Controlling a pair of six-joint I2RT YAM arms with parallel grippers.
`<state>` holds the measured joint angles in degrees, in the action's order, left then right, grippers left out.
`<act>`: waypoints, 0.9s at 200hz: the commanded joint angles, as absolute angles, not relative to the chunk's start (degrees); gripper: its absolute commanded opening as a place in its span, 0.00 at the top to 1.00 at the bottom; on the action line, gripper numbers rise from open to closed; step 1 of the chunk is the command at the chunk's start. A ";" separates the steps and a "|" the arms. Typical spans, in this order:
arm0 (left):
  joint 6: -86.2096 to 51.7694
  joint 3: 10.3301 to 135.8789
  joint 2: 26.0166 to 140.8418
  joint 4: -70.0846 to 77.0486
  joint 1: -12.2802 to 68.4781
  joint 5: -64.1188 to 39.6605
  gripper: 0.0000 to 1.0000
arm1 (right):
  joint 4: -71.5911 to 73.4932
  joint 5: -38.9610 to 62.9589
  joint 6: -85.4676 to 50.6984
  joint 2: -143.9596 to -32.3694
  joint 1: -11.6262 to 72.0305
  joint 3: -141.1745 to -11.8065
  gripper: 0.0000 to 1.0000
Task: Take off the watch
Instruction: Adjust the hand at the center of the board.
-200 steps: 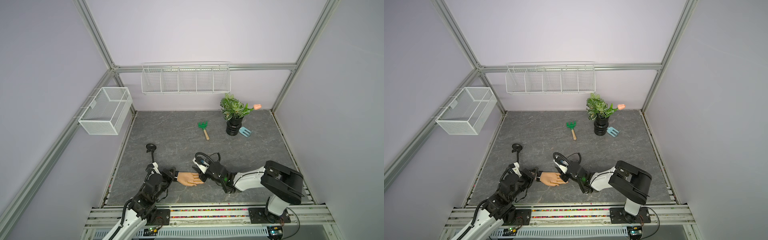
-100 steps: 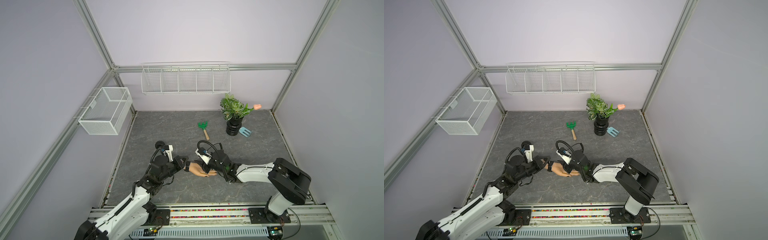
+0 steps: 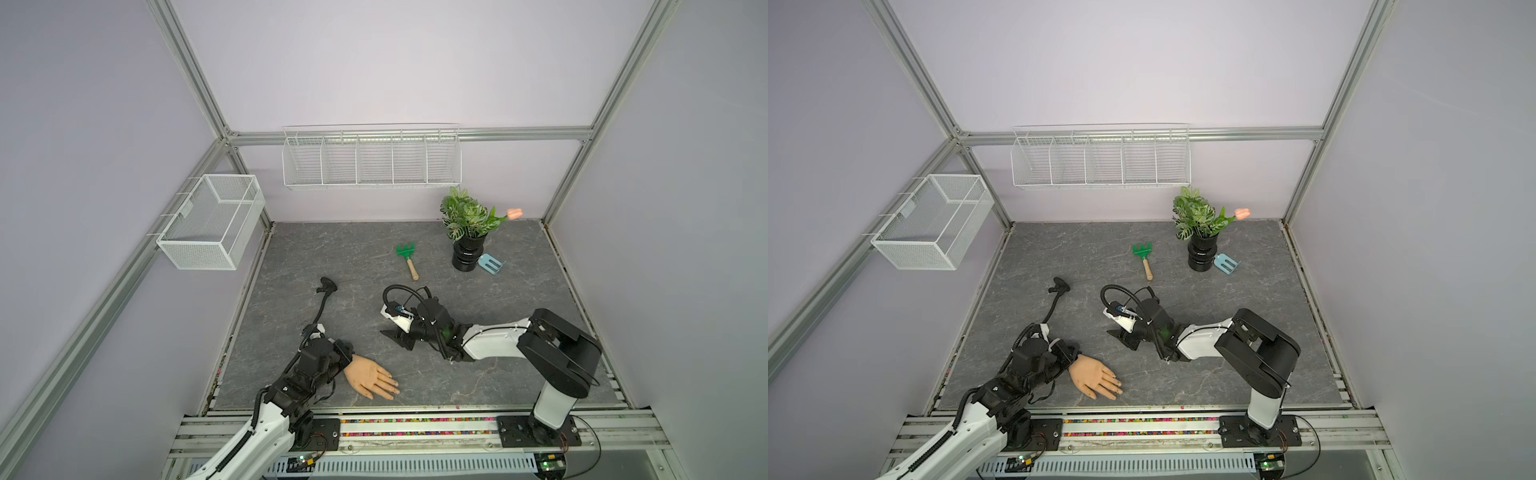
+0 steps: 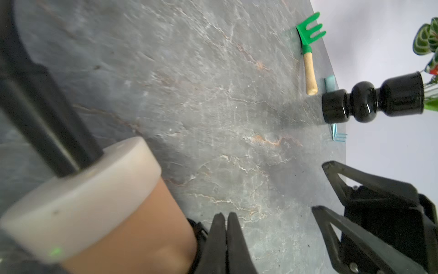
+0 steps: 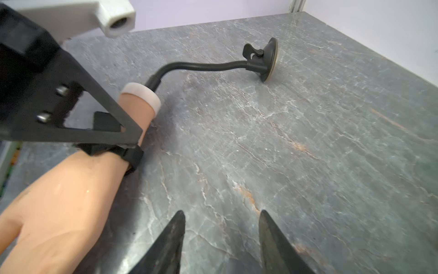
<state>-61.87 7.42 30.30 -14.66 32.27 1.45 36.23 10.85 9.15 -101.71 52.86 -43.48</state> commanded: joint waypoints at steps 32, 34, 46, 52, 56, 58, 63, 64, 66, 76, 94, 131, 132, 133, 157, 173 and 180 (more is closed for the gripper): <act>-73.99 4.94 19.92 -34.18 32.08 12.06 1.00 | 31.41 18.56 12.06 -107.50 56.15 -53.37 0.38; -73.94 4.84 19.42 -34.01 32.08 11.98 1.00 | 31.17 18.79 12.38 -107.84 56.20 -53.75 0.38; -72.63 4.28 16.63 -31.86 32.08 10.58 1.00 | 31.17 21.00 13.42 -109.87 56.43 -55.50 0.38; -71.79 4.20 15.11 -30.59 32.12 9.94 1.00 | 31.76 22.21 13.36 -110.77 56.43 -56.14 0.38; -70.78 4.22 14.14 -29.49 32.08 9.53 1.00 | 32.23 23.33 13.35 -111.33 56.43 -56.51 0.38; -70.19 4.22 13.69 -29.08 32.08 9.28 1.00 | 32.47 23.89 13.36 -111.61 56.38 -56.73 0.38; -68.36 4.22 12.52 -26.94 32.08 8.46 1.00 | 32.95 25.45 13.29 -112.21 56.47 -57.26 0.38; -67.97 4.26 12.28 -26.57 32.08 8.36 1.00 | 33.04 25.73 13.28 -112.36 56.45 -57.33 0.38; -67.42 4.30 11.84 -25.82 32.10 7.98 1.00 | 33.16 26.23 13.19 -112.62 56.50 -57.49 0.38; -64.11 4.98 9.63 -23.37 32.08 6.66 1.00 | 33.86 27.59 12.40 -113.48 56.65 -58.28 0.38; -58.14 6.69 7.22 -21.80 32.08 6.36 1.00 | 33.53 26.98 10.05 -114.08 57.57 -59.21 0.36; -53.31 9.83 12.17 -20.95 32.08 7.99 1.00 | 40.55 21.41 -2.30 -112.79 60.03 -56.17 0.27; -53.42 9.92 12.46 -20.85 32.12 7.95 1.00 | 40.89 21.34 -2.78 -112.78 60.12 -56.03 0.27; -53.38 9.97 12.73 -20.75 32.10 7.93 1.00 | 41.19 21.31 -3.23 -112.77 60.12 -55.92 0.27; -53.44 10.34 19.79 -15.91 32.15 6.05 1.00 | 45.20 18.91 -10.20 -112.83 61.46 -55.09 0.27; -53.56 10.67 23.25 -12.31 32.08 4.20 1.00 | 44.56 16.71 -11.79 -113.77 62.95 -55.89 0.31; -53.31 10.85 24.18 -11.32 32.09 3.68 1.00 | 45.56 16.11 -13.79 -114.85 63.58 -56.14 0.34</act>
